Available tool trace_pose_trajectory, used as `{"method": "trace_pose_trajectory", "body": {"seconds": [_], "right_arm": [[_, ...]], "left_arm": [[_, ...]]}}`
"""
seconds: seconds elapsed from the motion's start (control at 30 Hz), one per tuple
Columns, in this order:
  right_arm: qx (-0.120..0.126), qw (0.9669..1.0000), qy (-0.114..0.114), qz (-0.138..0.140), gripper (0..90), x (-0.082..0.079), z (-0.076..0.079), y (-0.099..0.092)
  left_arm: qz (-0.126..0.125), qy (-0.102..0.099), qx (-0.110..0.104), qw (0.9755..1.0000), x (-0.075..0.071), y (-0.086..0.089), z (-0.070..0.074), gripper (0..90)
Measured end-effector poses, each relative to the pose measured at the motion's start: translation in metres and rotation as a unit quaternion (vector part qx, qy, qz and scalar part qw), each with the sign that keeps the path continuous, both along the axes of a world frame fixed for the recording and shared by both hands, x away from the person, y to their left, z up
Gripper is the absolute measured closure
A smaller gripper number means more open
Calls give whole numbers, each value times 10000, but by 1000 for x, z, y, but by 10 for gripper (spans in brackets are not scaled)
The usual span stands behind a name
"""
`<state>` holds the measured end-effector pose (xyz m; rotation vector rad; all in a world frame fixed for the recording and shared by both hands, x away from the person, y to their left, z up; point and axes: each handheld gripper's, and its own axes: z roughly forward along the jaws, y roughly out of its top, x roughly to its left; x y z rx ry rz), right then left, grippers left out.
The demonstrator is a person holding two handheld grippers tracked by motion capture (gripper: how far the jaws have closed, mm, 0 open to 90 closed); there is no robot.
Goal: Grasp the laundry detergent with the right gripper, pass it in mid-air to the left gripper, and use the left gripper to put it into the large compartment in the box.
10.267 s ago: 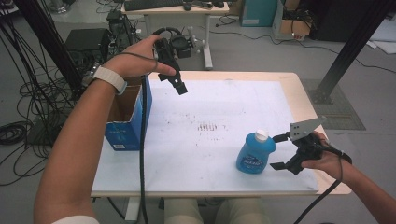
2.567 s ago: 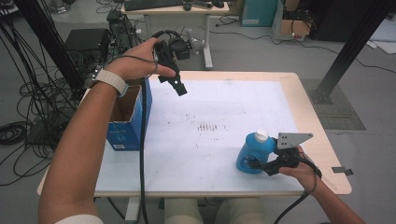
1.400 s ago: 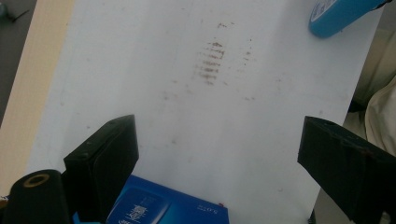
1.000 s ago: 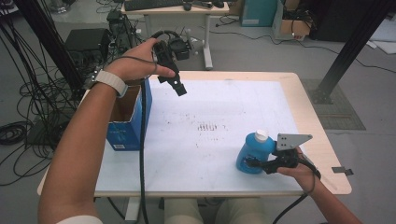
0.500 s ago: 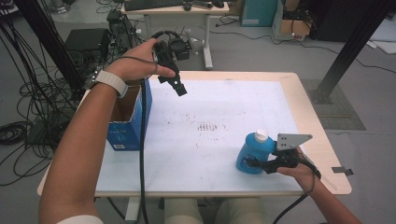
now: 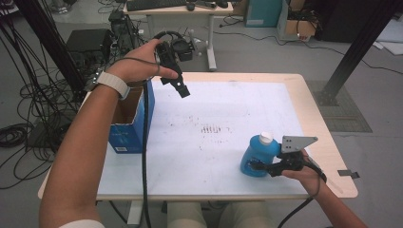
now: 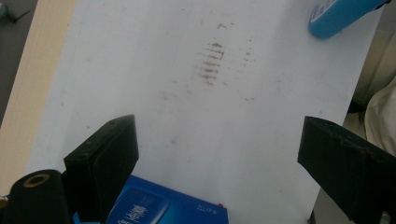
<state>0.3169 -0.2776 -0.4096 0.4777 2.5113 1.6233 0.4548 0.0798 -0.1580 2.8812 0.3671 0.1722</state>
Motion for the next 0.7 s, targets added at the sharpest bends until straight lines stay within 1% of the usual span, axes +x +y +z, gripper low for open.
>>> {"method": "trace_pose_trajectory", "body": {"seconds": [0.27,0.43,0.7], "right_arm": [[-12,10000,-9,-13,420,0,0,0],[-31,10000,0,43,420,1,1,0],[-38,10000,-6,39,420,1,1,0]], "left_arm": [[13,5,7,10000,0,0,0,127],[4,-1,1,10000,0,0,0,126],[5,-8,1,10000,1,0,0,126]]}}
